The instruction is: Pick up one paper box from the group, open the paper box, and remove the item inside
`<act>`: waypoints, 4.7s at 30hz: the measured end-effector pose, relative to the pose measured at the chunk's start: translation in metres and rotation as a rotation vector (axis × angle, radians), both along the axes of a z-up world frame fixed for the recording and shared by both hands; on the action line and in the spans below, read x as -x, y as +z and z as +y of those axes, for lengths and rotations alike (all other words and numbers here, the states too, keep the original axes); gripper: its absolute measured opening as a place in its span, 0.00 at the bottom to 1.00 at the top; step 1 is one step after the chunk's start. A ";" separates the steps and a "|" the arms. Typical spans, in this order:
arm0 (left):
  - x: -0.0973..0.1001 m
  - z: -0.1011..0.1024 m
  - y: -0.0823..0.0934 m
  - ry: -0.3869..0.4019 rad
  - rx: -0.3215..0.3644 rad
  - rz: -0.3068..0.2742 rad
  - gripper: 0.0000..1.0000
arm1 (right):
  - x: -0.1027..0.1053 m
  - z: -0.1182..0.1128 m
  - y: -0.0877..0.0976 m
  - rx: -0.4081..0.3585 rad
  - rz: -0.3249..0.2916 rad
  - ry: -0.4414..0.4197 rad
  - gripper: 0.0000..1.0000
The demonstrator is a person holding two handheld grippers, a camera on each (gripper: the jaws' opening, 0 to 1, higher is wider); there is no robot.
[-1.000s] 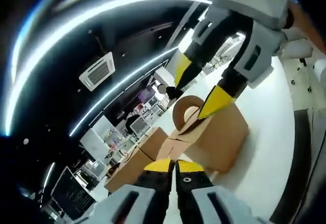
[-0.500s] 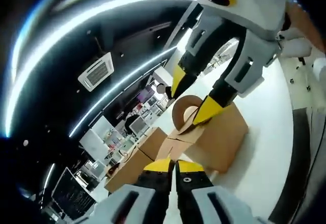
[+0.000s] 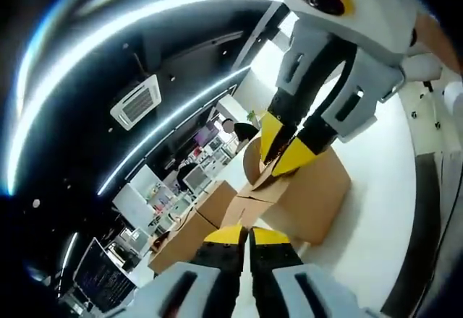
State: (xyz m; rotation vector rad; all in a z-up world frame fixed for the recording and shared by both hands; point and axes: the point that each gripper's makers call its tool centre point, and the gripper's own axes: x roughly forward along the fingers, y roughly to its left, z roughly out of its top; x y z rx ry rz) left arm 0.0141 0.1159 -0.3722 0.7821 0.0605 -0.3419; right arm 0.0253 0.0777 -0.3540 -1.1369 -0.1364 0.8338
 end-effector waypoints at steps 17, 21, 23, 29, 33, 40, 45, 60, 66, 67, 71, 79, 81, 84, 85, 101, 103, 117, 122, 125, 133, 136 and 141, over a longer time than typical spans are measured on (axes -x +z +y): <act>0.001 -0.001 -0.002 -0.006 0.007 0.005 0.06 | 0.002 0.001 -0.001 0.010 -0.003 0.000 0.03; 0.001 0.000 -0.002 -0.003 0.009 0.008 0.06 | 0.002 0.000 -0.001 0.002 -0.003 -0.002 0.03; 0.001 0.000 -0.002 0.000 0.007 0.009 0.06 | 0.003 -0.001 0.000 -0.001 -0.006 -0.005 0.03; 0.001 -0.001 -0.002 -0.006 0.005 0.010 0.06 | 0.002 -0.002 0.000 -0.005 -0.004 -0.007 0.03; 0.002 -0.003 -0.002 -0.011 0.006 0.011 0.06 | 0.000 -0.003 0.002 -0.008 -0.009 -0.010 0.03; 0.003 -0.004 -0.003 -0.014 0.010 0.015 0.05 | -0.002 -0.006 0.012 -0.040 -0.021 -0.018 0.03; 0.003 -0.004 -0.004 -0.011 0.009 0.017 0.05 | -0.001 -0.008 0.014 -0.054 -0.026 -0.021 0.03; 0.002 -0.008 -0.005 -0.044 -0.090 -0.002 0.04 | -0.008 -0.005 0.005 0.110 -0.043 -0.027 0.14; 0.001 -0.008 -0.008 -0.047 -0.121 -0.006 0.04 | -0.009 -0.004 -0.005 0.061 0.096 -0.047 0.05; 0.001 -0.008 -0.008 -0.049 -0.124 -0.006 0.04 | -0.005 -0.004 -0.010 0.062 0.133 -0.043 0.03; 0.001 -0.008 -0.007 -0.052 -0.116 -0.007 0.04 | -0.006 -0.004 -0.009 0.092 0.088 -0.051 0.03; 0.003 -0.008 -0.005 -0.050 -0.100 -0.010 0.05 | -0.004 -0.005 -0.003 0.157 -0.040 0.001 0.10; 0.004 -0.008 -0.004 -0.051 -0.100 -0.011 0.05 | -0.005 -0.008 0.002 0.150 -0.048 -0.011 0.16; 0.005 -0.009 -0.003 -0.056 -0.094 -0.014 0.05 | -0.005 -0.011 0.010 0.160 -0.051 -0.019 0.27; 0.005 -0.010 -0.003 -0.057 -0.093 -0.014 0.05 | -0.005 -0.011 0.011 0.163 -0.049 -0.016 0.29; 0.005 -0.010 -0.006 -0.064 -0.108 -0.006 0.05 | -0.003 -0.005 -0.008 0.229 -0.016 -0.024 0.04; 0.005 -0.010 -0.006 -0.063 -0.109 -0.005 0.05 | -0.003 -0.004 -0.008 0.207 -0.006 -0.033 0.03; 0.014 -0.025 0.014 -0.155 0.143 0.035 0.17 | -0.008 -0.006 -0.004 0.077 0.043 -0.040 0.03; 0.015 -0.030 0.021 -0.184 0.334 0.080 0.20 | -0.010 -0.007 -0.003 -0.006 0.109 -0.059 0.03; 0.008 -0.035 0.031 -0.180 0.470 0.063 0.20 | -0.010 -0.008 -0.003 -0.044 0.137 -0.058 0.03; -0.023 -0.016 0.026 -0.010 0.544 0.035 0.19 | -0.007 -0.009 -0.002 -0.154 0.209 -0.068 0.02; -0.031 -0.015 0.018 0.003 0.555 0.064 0.19 | -0.007 -0.009 -0.003 -0.183 0.232 -0.067 0.03; -0.032 -0.014 0.016 0.016 0.595 0.103 0.17 | -0.007 -0.008 -0.003 -0.227 0.265 -0.073 0.03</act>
